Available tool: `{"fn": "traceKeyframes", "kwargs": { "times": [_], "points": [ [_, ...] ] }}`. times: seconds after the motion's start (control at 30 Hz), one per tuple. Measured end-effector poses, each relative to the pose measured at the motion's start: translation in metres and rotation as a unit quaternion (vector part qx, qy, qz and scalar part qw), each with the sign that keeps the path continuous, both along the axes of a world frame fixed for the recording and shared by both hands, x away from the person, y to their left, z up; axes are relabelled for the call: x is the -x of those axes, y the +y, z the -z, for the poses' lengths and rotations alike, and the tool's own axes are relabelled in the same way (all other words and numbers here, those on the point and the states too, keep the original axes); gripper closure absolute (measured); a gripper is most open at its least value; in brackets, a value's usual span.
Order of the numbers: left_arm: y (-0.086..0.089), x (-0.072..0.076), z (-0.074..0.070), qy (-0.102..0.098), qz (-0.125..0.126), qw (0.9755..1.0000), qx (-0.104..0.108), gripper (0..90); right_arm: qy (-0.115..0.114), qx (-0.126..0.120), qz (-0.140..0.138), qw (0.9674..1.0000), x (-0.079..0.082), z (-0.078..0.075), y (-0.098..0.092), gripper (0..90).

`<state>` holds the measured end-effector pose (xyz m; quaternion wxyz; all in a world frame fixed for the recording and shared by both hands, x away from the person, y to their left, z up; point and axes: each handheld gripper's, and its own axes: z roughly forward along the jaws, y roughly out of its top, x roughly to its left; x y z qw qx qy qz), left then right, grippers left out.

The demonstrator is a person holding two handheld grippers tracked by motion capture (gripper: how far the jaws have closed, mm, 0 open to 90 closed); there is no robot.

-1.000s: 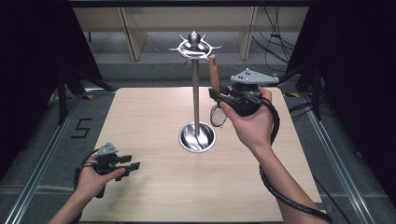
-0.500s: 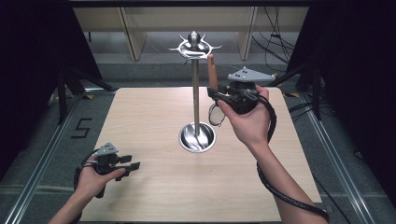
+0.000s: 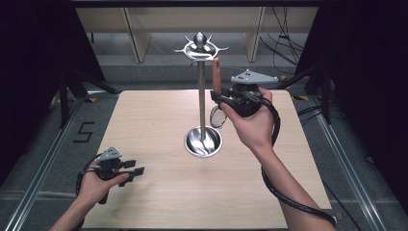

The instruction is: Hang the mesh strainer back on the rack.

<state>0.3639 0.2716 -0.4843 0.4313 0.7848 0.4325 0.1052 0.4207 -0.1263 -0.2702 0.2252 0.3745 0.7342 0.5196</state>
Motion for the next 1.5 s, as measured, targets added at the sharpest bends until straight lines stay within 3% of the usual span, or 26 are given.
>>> {"fn": "traceKeyframes", "kwargs": {
  "times": [0.23,0.27,0.33,0.5,0.57,0.7,1.13,1.4,1.47,1.5],
  "points": [
    [0.000,0.000,0.000,0.001,0.000,1.0000,-0.003,45.4,-0.001,-0.002,0.000,1.0000,0.001,-0.001,-0.001,66.9],
    [0.000,0.000,0.000,0.001,-0.001,1.0000,-0.001,45.5,-0.013,0.004,-0.004,0.9999,0.001,-0.003,-0.002,65.4],
    [-0.001,0.000,0.001,-0.002,-0.003,1.0000,0.001,45.5,-0.017,0.005,-0.005,0.9998,0.002,-0.005,-0.003,63.7],
    [-0.001,-0.001,0.001,-0.002,-0.001,1.0000,0.000,45.5,-0.013,0.005,-0.001,0.9999,0.006,-0.005,-0.006,58.1],
    [-0.001,-0.001,0.001,-0.002,-0.002,1.0000,0.000,45.5,-0.030,0.015,-0.005,0.9994,0.006,-0.003,-0.010,53.0],
    [0.000,0.000,0.001,-0.001,-0.004,1.0000,-0.008,45.5,-0.034,0.021,0.000,0.9992,0.010,-0.002,-0.018,49.5],
    [-0.001,-0.001,0.002,0.001,-0.002,1.0000,-0.006,45.5,-0.028,0.022,0.018,0.9992,0.029,0.001,-0.050,48.0],
    [-0.001,0.000,0.001,-0.003,-0.007,1.0000,-0.002,45.5,-0.021,0.022,0.033,0.9990,0.039,0.017,-0.073,49.3],
    [-0.001,0.000,0.001,0.000,-0.003,1.0000,-0.007,45.5,-0.006,0.022,0.037,0.9990,0.042,0.023,-0.079,50.4],
    [-0.002,0.000,0.001,-0.003,-0.008,0.9999,-0.005,45.5,-0.017,0.033,0.038,0.9986,0.042,0.029,-0.085,52.4]
  ]
}}
